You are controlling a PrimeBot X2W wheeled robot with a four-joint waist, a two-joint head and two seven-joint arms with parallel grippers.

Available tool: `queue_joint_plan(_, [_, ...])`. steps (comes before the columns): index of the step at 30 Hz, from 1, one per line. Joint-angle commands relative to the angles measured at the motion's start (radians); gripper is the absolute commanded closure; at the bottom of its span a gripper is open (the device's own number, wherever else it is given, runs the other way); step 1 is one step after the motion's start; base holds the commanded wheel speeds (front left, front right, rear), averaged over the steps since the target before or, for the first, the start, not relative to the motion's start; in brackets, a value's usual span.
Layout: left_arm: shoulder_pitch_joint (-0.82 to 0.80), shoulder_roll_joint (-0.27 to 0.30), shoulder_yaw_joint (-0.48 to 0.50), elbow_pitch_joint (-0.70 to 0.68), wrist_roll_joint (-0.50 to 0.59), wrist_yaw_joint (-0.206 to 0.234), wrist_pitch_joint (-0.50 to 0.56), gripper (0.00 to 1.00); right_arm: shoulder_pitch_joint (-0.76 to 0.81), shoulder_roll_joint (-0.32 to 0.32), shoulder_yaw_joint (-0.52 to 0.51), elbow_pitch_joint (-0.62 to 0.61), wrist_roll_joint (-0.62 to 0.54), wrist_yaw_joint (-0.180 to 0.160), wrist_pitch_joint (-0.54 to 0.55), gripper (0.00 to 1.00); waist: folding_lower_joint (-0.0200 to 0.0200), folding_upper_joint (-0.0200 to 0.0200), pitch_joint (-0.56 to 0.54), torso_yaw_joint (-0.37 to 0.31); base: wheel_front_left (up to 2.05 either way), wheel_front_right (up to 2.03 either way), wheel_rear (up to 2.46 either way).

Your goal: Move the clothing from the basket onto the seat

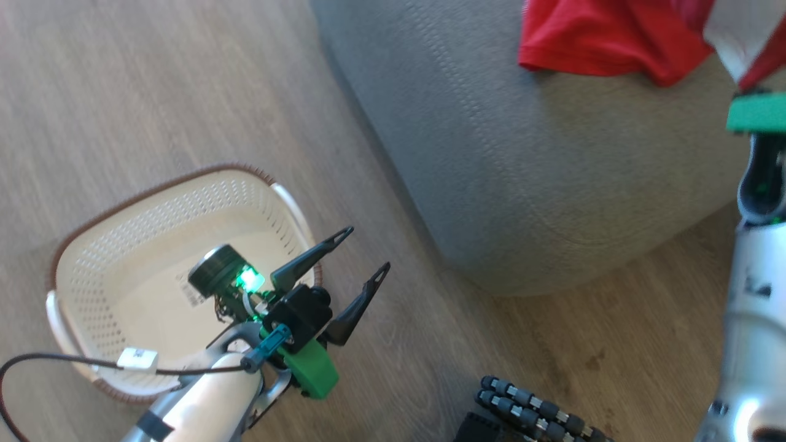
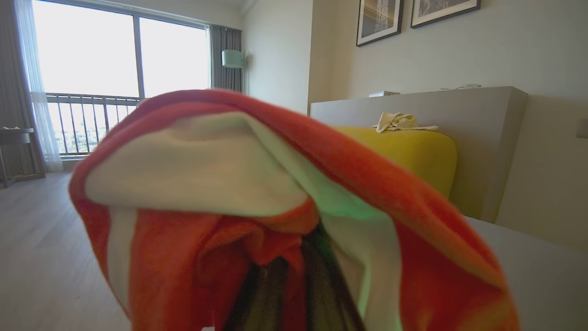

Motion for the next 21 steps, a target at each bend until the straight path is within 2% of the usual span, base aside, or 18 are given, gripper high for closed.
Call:
queue_joint_plan(1, [-0.032, 0.005, 0.028, -0.041, -0.002, -0.001, -0.005, 0.00, -0.048, -0.031, 0.021, -0.012, -0.016, 0.000, -0.006, 1.00, -0.0001, 0.0000, 0.030, 0.034, 0.00, 0.00, 0.00])
queue_joint_plan(4, [-0.043, 0.002, 0.021, -0.051, -0.008, -0.001, -0.005, 0.00, -0.134, -0.074, 0.021, 0.064, -0.044, 0.000, -0.006, 1.00, -0.0001, 0.0000, 0.042, 0.064, 0.00, 0.00, 0.00])
queue_joint_plan(10, [-0.060, 0.012, 0.017, -0.064, -0.011, -0.001, -0.005, 0.00, -0.313, -0.171, -0.079, 0.287, -0.047, 0.000, -0.006, 1.00, -0.0001, 0.0000, 0.078, 0.117, 0.00, 0.00, 0.00])
queue_joint_plan(17, [-0.065, 0.019, 0.025, -0.074, -0.012, -0.001, -0.005, 0.00, -0.499, -0.283, -0.135, 0.607, -0.113, 0.000, 0.000, 1.00, -0.0001, 0.0000, 0.120, 0.164, 0.00, 0.00, 0.00])
queue_joint_plan(21, [-0.070, 0.023, 0.030, -0.078, -0.012, -0.001, -0.005, 0.00, -0.572, -0.318, -0.199, 0.711, -0.147, 0.000, 0.006, 1.00, -0.0001, 0.0000, 0.141, 0.182, 0.00, 0.00, 0.00])
